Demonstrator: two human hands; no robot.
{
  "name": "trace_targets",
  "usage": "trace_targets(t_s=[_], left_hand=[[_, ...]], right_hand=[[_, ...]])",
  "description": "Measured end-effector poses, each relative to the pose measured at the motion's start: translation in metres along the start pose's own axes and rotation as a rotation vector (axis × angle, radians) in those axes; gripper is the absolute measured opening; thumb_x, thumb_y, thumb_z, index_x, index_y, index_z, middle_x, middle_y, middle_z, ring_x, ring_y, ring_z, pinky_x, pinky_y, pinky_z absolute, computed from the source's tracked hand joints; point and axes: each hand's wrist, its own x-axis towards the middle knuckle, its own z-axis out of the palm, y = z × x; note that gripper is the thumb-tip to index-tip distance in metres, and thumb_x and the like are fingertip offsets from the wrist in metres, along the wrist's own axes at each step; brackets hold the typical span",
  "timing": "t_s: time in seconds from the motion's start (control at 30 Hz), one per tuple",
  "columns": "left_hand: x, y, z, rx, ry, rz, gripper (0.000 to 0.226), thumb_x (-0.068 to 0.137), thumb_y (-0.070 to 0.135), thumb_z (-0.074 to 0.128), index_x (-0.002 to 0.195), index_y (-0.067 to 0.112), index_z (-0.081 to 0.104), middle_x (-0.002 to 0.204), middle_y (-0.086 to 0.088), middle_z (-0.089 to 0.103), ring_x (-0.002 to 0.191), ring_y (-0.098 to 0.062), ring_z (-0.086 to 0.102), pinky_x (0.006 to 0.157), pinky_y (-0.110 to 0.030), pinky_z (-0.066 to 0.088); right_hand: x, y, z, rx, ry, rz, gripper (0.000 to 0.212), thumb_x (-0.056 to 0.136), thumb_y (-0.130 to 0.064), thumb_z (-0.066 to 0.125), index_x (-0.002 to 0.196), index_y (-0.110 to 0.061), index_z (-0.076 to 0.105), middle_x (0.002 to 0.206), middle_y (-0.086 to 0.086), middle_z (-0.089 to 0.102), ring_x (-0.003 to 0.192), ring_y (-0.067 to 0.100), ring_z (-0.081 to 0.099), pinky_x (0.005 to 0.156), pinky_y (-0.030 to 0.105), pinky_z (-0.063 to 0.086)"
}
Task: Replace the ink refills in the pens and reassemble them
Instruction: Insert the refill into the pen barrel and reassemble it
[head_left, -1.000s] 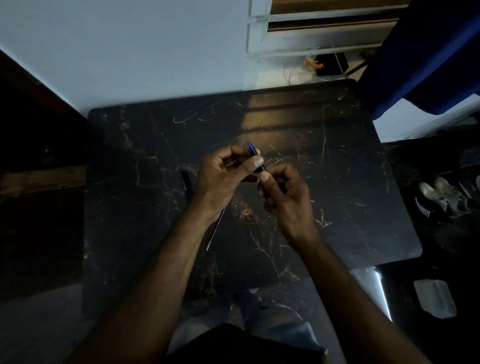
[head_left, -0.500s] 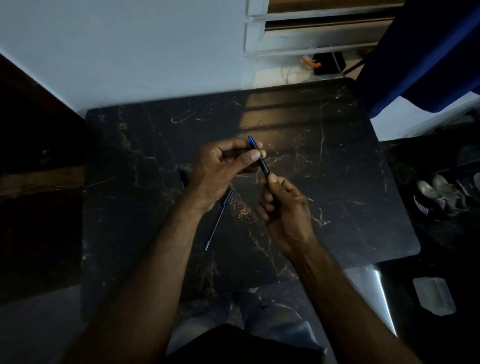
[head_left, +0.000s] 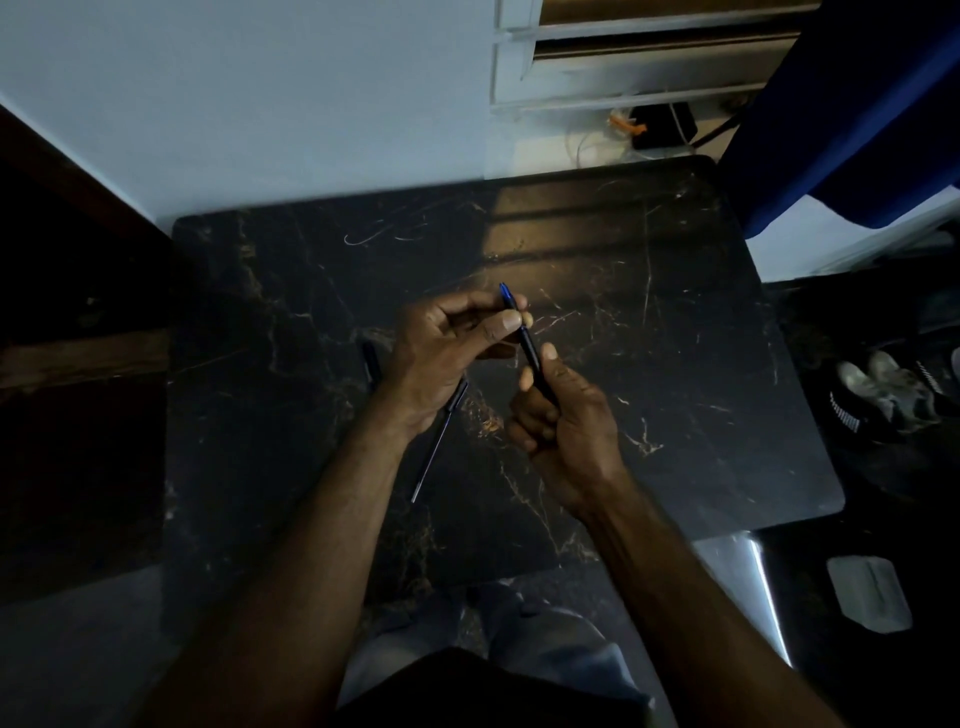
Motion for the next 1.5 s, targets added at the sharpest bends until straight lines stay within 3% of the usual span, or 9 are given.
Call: trace_targets(t_s=[0.1, 0.23, 0.5, 0.7, 0.97, 1.1, 1.2, 1.27, 1.5], left_hand=[[-0.001, 0.000, -0.001, 0.011, -0.001, 0.017, 0.017, 0.096, 0.015, 0.081, 0.111, 0.022, 0.084, 0.112, -0.008, 0.084, 0.104, -0.020, 0.081, 0.084, -0.028, 0.065], [0.000, -0.001, -0.001, 0.047, 0.059, 0.016, 0.020, 0.092, 0.018, 0.084, 0.112, 0.013, 0.082, 0.111, -0.008, 0.084, 0.102, -0.021, 0.082, 0.080, -0.029, 0.065], [0.002, 0.004, 0.002, 0.038, -0.018, 0.001, 0.017, 0.096, 0.015, 0.080, 0.112, 0.016, 0.083, 0.107, -0.006, 0.085, 0.098, -0.017, 0.082, 0.078, -0.026, 0.064], [-0.002, 0.005, 0.002, 0.072, 0.015, 0.006, 0.014, 0.090, 0.021, 0.085, 0.103, 0.023, 0.084, 0.103, -0.003, 0.085, 0.097, -0.016, 0.081, 0.079, -0.027, 0.064], [0.000, 0.003, -0.002, -0.027, -0.092, 0.041, 0.019, 0.099, 0.008, 0.077, 0.117, 0.012, 0.081, 0.107, -0.009, 0.084, 0.094, -0.018, 0.081, 0.083, -0.028, 0.063], [-0.002, 0.001, -0.006, 0.018, -0.026, 0.041, 0.018, 0.098, 0.011, 0.078, 0.114, 0.015, 0.083, 0.106, -0.008, 0.084, 0.091, -0.016, 0.080, 0.083, -0.027, 0.063], [-0.003, -0.001, -0.009, 0.045, 0.067, 0.032, 0.016, 0.094, 0.017, 0.082, 0.109, 0.022, 0.084, 0.107, -0.007, 0.084, 0.097, -0.019, 0.082, 0.080, -0.029, 0.064], [-0.002, -0.001, -0.010, 0.054, 0.074, 0.023, 0.015, 0.095, 0.020, 0.083, 0.110, 0.022, 0.084, 0.110, -0.006, 0.084, 0.101, -0.019, 0.081, 0.079, -0.027, 0.063], [-0.006, 0.004, -0.012, 0.049, -0.015, 0.011, 0.019, 0.098, 0.012, 0.079, 0.112, 0.023, 0.084, 0.109, -0.005, 0.084, 0.101, -0.017, 0.081, 0.083, -0.028, 0.065]], right_hand=[[0.000, 0.000, -0.001, -0.014, 0.013, 0.035, 0.043, 0.116, -0.038, 0.042, 0.101, -0.006, 0.066, 0.060, -0.005, 0.032, 0.050, 0.008, 0.028, 0.049, 0.026, 0.029], [0.002, -0.002, -0.002, -0.117, 0.053, -0.097, 0.006, 0.104, -0.014, 0.065, 0.103, -0.011, 0.060, 0.065, -0.001, 0.042, 0.054, 0.011, 0.040, 0.050, 0.029, 0.036], [0.005, 0.004, -0.006, 0.065, -0.151, 0.059, 0.047, 0.113, -0.042, 0.042, 0.093, -0.008, 0.067, 0.053, -0.006, 0.035, 0.045, 0.006, 0.030, 0.043, 0.022, 0.030], [0.008, -0.006, -0.007, -0.236, 0.002, -0.169, 0.013, 0.102, -0.027, 0.067, 0.096, -0.016, 0.070, 0.068, -0.001, 0.052, 0.056, 0.011, 0.042, 0.052, 0.029, 0.035], [0.005, -0.009, 0.006, 0.111, -0.147, 0.081, 0.042, 0.116, -0.032, 0.037, 0.089, -0.012, 0.063, 0.061, -0.006, 0.017, 0.049, 0.008, 0.013, 0.047, 0.024, 0.014], [0.006, -0.009, 0.003, -0.091, -0.107, 0.021, 0.040, 0.113, -0.039, 0.051, 0.110, -0.003, 0.066, 0.063, -0.004, 0.038, 0.050, 0.007, 0.030, 0.046, 0.023, 0.029], [0.008, -0.007, 0.004, -0.318, 0.014, -0.172, 0.014, 0.103, -0.019, 0.072, 0.105, -0.008, 0.063, 0.066, -0.006, 0.053, 0.052, 0.009, 0.043, 0.049, 0.029, 0.037], [0.009, -0.006, 0.006, -0.319, 0.043, -0.220, 0.013, 0.105, -0.010, 0.069, 0.095, -0.012, 0.062, 0.063, -0.004, 0.052, 0.050, 0.009, 0.041, 0.048, 0.028, 0.038], [0.008, -0.002, 0.007, -0.086, -0.088, -0.009, 0.040, 0.112, -0.038, 0.047, 0.102, -0.005, 0.067, 0.061, -0.004, 0.041, 0.052, 0.009, 0.034, 0.051, 0.026, 0.032]])
